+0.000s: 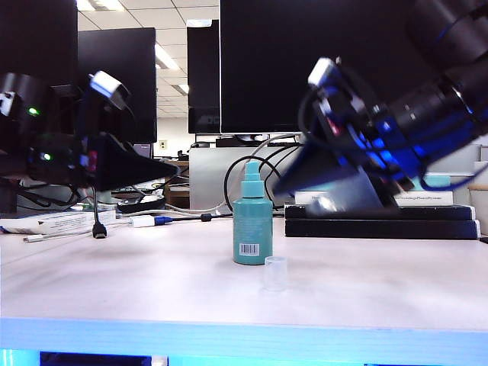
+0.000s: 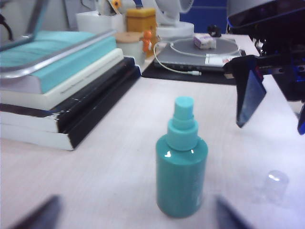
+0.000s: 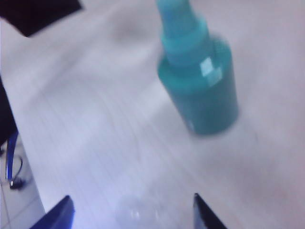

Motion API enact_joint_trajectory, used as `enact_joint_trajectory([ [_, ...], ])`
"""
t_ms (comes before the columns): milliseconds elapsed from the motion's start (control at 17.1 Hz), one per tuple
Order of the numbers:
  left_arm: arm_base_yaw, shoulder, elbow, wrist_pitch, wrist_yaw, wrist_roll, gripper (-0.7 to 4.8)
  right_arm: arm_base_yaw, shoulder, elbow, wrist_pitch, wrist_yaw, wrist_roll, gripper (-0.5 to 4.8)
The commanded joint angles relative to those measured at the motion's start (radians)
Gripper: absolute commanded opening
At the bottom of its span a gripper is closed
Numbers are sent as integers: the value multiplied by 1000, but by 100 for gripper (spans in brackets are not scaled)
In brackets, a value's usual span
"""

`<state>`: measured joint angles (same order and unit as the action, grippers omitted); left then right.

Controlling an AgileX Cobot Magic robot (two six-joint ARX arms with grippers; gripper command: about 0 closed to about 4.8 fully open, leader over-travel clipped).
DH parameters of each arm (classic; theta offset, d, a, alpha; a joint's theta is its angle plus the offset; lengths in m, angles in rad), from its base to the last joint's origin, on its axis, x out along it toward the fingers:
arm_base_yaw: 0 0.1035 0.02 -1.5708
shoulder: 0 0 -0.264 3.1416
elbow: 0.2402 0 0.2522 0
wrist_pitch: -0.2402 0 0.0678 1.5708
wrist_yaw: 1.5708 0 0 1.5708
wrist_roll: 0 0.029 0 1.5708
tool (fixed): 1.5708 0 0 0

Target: Pick up the sprayer with the left hand, pick up its lid with the right hand then put the lid on the sprayer.

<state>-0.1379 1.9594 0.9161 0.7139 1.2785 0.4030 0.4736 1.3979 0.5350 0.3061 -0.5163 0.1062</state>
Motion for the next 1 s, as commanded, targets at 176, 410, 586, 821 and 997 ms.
enact_joint_trajectory([
  [176, -106, 4, 8, 4, -144, 80, 447, 26, -2, 4, -82, 20, -40, 320],
  [410, -133, 47, 80, -57, -137, 79, 444, 151, 14, 4, -93, 189, -132, 331],
  [586, -133, 105, 144, -123, -103, 78, 429, 175, 55, 5, -61, 252, -136, 343],
  [821, -135, 145, 167, -133, -86, 75, 429, 175, 75, 5, -35, 271, -137, 342],
  [997, -135, 156, 168, -129, -85, 77, 429, 175, 116, 5, 6, 251, -136, 340],
])
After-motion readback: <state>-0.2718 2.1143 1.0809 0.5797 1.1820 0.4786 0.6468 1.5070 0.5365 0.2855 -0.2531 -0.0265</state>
